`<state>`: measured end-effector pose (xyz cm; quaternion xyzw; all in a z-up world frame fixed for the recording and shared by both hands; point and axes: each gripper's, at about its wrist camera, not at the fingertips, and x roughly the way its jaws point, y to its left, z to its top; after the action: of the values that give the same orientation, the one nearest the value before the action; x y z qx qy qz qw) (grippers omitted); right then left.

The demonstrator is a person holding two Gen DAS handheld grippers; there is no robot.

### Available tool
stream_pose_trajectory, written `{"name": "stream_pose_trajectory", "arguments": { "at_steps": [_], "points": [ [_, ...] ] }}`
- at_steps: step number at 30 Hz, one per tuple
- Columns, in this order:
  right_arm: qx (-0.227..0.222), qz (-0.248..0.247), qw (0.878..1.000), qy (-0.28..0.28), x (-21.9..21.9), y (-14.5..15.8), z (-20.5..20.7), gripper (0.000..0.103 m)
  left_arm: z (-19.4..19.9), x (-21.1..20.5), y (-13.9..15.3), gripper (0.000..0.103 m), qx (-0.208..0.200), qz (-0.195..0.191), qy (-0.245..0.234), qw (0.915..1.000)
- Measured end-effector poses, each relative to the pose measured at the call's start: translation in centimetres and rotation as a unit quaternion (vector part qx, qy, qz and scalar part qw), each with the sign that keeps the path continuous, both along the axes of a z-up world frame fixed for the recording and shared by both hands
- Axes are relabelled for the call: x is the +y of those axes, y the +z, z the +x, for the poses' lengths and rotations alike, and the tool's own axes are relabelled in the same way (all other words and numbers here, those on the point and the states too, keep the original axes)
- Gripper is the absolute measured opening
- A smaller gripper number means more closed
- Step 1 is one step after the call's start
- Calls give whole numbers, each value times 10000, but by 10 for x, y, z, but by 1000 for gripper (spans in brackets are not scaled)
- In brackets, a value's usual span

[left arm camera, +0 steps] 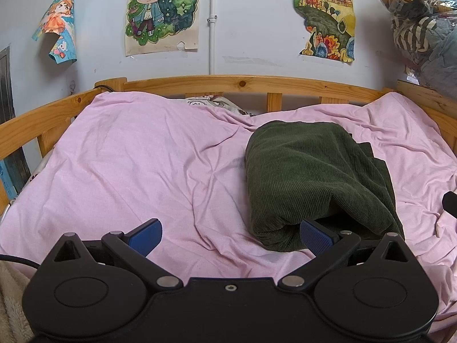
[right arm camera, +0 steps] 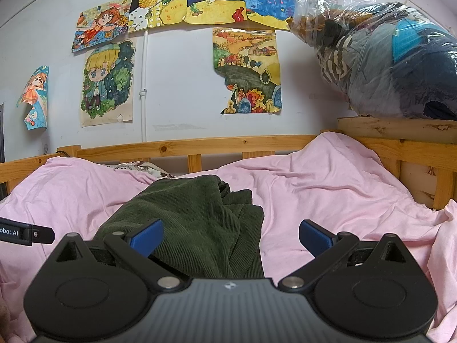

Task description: Fold large clothes

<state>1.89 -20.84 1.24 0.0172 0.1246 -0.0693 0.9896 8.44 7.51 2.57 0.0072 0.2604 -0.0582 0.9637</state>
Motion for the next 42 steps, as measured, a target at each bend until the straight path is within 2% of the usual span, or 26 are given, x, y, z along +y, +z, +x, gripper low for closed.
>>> {"name": "stream_pose_trajectory", "arguments": {
  "at_steps": [30, 42],
  "points": [
    [10, 5, 10000, -4, 1, 0, 0, 103, 0, 4, -3, 102, 80, -11, 167, 9998],
    [2, -5, 10000, 9, 2, -1, 0, 103, 0, -1, 1, 102, 158, 267, 66, 9995]
  ]
}}
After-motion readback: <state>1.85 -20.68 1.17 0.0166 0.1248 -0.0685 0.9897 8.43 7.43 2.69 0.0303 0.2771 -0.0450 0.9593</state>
